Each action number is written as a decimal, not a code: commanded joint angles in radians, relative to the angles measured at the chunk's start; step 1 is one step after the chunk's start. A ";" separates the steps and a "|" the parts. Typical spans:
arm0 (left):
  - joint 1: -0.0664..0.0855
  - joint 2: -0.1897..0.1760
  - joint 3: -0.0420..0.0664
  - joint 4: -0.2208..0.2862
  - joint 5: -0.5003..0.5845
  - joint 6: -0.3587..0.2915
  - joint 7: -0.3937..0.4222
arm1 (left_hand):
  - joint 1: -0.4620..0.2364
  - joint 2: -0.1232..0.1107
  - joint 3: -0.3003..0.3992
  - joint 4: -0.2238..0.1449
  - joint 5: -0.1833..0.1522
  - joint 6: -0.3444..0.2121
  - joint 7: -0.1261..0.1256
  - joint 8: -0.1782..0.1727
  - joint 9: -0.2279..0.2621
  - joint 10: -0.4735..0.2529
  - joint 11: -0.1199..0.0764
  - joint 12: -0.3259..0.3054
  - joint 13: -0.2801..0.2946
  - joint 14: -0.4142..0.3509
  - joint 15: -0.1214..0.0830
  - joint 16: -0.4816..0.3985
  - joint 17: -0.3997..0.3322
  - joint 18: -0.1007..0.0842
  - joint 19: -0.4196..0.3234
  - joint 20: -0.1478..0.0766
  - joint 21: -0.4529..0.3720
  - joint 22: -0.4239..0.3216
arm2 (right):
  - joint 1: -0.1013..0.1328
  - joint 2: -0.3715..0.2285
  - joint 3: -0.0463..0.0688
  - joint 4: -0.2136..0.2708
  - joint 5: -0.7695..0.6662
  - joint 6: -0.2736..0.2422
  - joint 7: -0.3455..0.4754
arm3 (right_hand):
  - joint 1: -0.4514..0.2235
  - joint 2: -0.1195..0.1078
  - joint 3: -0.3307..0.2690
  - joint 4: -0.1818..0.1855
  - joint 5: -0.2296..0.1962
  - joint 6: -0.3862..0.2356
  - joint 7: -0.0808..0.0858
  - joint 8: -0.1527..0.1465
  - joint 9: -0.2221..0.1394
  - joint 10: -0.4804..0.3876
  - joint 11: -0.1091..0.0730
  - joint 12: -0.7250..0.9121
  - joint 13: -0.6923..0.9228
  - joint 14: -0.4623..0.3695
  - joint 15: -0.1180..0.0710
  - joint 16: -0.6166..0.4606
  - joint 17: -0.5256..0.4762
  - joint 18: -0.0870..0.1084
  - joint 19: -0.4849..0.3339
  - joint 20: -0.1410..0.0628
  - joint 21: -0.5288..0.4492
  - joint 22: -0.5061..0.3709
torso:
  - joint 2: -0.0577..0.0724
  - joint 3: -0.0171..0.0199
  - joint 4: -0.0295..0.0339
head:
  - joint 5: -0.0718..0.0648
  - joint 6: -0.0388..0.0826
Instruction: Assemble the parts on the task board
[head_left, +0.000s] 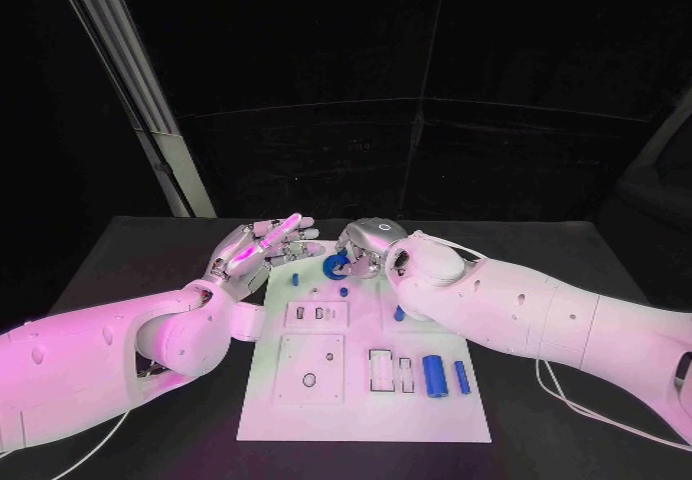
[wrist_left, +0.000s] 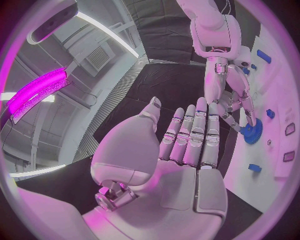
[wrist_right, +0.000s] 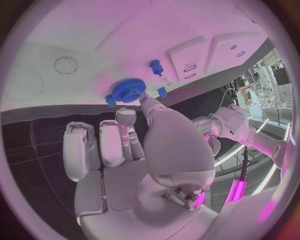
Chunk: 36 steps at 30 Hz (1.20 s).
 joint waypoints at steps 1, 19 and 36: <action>0.002 0.001 0.001 0.001 0.000 0.015 0.001 | 0.001 0.008 0.001 -0.007 0.002 -0.001 0.029 -0.003 -0.001 0.001 0.000 -0.004 -0.001 0.002 0.002 -0.005 -0.002 0.015 0.007 -0.001 -0.003 -0.001 | 0.002 0.002 0.000 -0.001 0.010 0.002 0.006 | -0.027 0.002 -0.026 0.023 0.008 -0.011 0.004 -0.001 0.001 -0.003 0.006 -0.005 -0.004 0.026 0.011 -0.002 0.003 -0.006 -0.001 0.008 -0.004 0.088 | 0.000 0.0002 0.0000 | 0.000 -0.001; 0.002 0.000 0.001 -0.003 0.000 0.017 -0.002 | 0.001 0.010 0.001 -0.008 0.002 -0.002 0.029 -0.004 -0.001 0.000 0.000 -0.005 -0.001 0.002 0.002 -0.006 -0.002 0.015 0.007 -0.001 -0.003 -0.001 | -0.007 -0.066 0.001 0.052 0.102 -0.112 0.090 | -0.030 0.050 -0.103 0.090 0.154 0.013 0.000 0.005 0.006 0.030 0.003 0.063 0.060 0.030 0.010 0.007 0.024 -0.009 0.009 0.010 0.000 0.101 | -0.002 0.0018 -0.0035 | 0.000 -0.002; 0.001 -0.005 0.000 -0.012 0.000 0.021 -0.001 | 0.003 0.011 0.000 -0.010 0.003 -0.001 0.029 -0.004 -0.001 0.000 0.000 -0.005 -0.001 0.002 0.002 -0.006 -0.002 0.015 0.007 -0.001 -0.004 -0.002 | -0.012 -0.392 0.001 0.159 0.474 -0.050 0.442 | 0.133 0.002 -0.115 -0.031 0.147 0.018 -0.004 0.002 0.004 0.002 -0.003 0.032 0.044 0.025 0.005 -0.003 0.020 -0.004 -0.008 0.005 -0.008 0.082 | -0.013 0.0197 -0.0318 | -0.007 0.007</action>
